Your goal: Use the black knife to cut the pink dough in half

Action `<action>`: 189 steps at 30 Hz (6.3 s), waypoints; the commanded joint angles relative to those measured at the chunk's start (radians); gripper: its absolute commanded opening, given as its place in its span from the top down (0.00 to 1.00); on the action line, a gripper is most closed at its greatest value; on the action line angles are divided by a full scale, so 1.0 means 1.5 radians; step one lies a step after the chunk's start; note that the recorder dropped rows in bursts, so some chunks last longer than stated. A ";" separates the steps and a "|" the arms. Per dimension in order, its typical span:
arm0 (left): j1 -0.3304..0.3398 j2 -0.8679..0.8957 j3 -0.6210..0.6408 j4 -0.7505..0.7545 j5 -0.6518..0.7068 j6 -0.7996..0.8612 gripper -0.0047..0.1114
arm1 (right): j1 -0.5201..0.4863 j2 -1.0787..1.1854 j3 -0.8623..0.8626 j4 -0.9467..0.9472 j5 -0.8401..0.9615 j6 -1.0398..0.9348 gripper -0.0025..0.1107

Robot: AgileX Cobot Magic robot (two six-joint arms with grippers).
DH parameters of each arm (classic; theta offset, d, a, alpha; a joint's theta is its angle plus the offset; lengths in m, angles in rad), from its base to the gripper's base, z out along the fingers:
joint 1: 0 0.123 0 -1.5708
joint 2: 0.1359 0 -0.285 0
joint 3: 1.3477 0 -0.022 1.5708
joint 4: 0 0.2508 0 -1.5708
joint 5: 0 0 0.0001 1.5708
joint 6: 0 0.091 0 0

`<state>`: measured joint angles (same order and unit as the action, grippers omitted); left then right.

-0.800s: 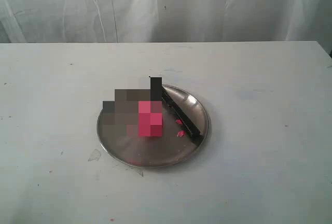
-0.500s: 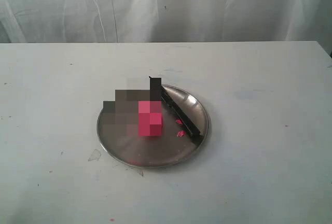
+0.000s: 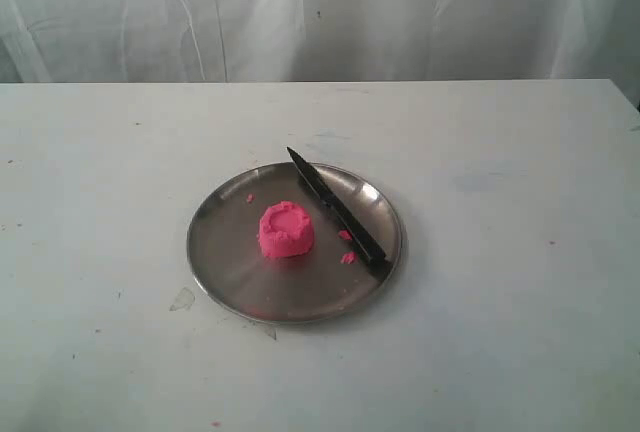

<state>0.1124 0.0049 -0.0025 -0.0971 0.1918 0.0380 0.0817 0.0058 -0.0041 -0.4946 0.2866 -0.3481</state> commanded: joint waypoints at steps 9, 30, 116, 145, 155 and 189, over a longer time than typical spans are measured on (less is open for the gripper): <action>-0.005 -0.003 0.002 -0.002 -0.003 -0.003 0.96 | 0.003 -0.004 0.003 0.153 -0.309 0.482 0.98; -0.005 -0.003 0.002 -0.002 -0.003 -0.003 0.96 | 0.003 -0.004 0.003 0.154 -0.312 0.536 0.98; -0.005 -0.003 0.002 -0.002 -0.003 -0.003 0.96 | 0.290 1.348 -0.923 0.367 0.172 0.014 0.55; -0.005 -0.003 0.002 -0.002 -0.003 -0.003 0.96 | 0.290 1.320 -0.923 0.361 0.219 0.058 0.95; -0.005 -0.003 0.002 -0.002 -0.003 -0.003 0.96 | 0.290 1.286 -0.902 0.361 0.424 0.091 0.95; -0.005 -0.003 0.002 -0.002 -0.003 -0.003 0.96 | 0.290 1.285 -0.842 0.362 0.414 0.093 0.67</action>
<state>0.1124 0.0049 -0.0025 -0.0971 0.1918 0.0380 0.5179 1.9460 -1.2708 0.0477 0.9037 -0.1984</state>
